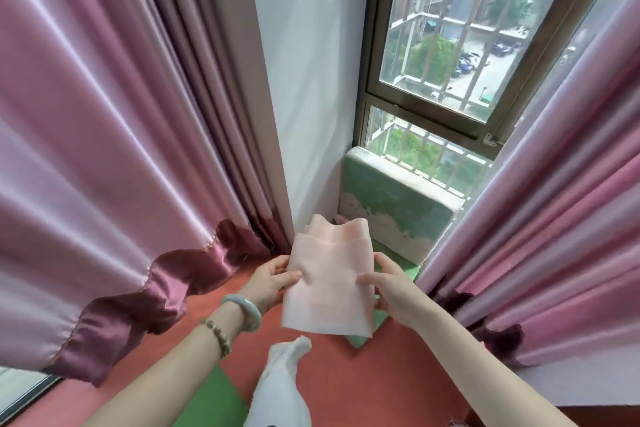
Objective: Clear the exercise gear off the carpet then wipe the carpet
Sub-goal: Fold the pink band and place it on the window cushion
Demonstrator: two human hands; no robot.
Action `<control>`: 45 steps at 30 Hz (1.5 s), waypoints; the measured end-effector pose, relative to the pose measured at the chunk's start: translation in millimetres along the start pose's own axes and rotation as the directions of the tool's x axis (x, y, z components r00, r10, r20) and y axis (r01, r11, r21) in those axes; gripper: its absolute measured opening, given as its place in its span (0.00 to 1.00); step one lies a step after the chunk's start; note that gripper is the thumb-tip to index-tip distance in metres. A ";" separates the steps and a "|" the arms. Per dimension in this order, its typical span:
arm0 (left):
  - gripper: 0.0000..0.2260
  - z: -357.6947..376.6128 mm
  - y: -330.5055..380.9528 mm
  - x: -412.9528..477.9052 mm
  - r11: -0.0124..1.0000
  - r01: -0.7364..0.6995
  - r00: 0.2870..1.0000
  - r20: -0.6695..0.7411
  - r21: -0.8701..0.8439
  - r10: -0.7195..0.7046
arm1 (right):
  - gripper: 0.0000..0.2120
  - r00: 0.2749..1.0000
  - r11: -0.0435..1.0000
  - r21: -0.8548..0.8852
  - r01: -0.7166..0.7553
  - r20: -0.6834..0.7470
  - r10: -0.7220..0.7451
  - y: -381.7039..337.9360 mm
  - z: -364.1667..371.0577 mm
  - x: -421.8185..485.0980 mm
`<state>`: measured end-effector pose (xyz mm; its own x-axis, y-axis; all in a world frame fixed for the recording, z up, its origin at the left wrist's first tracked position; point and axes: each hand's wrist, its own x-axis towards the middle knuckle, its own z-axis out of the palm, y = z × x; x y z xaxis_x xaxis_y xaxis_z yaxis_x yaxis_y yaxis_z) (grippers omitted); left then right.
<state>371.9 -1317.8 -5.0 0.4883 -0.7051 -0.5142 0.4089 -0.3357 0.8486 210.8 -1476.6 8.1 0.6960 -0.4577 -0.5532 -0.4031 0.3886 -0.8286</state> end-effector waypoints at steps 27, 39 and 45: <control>0.06 -61.9 70.5 411.0 0.717 -0.076 0.931 0.307 0.693 -0.199 | 0.17 0.846 0.920 0.362 -0.152 -0.433 0.310 -25.1 -1.8 322.1; 0.05 -103.6 -165.8 577.8 0.589 0.088 0.965 0.079 0.803 -0.252 | 0.16 0.776 0.925 0.235 -0.300 -0.503 0.380 219.8 -15.9 518.6; 0.09 -138.8 -290.7 667.5 0.586 0.093 0.976 0.044 0.805 -0.215 | 0.12 0.776 0.906 0.199 -0.374 -0.466 0.424 313.8 -19.5 620.4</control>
<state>685.9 -1604.2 -612.2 0.3545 -0.6430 -0.6789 -0.3352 -0.7652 0.5497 504.6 -1654.2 -596.8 0.0925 -0.5637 -0.8208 -0.5072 0.6827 -0.5260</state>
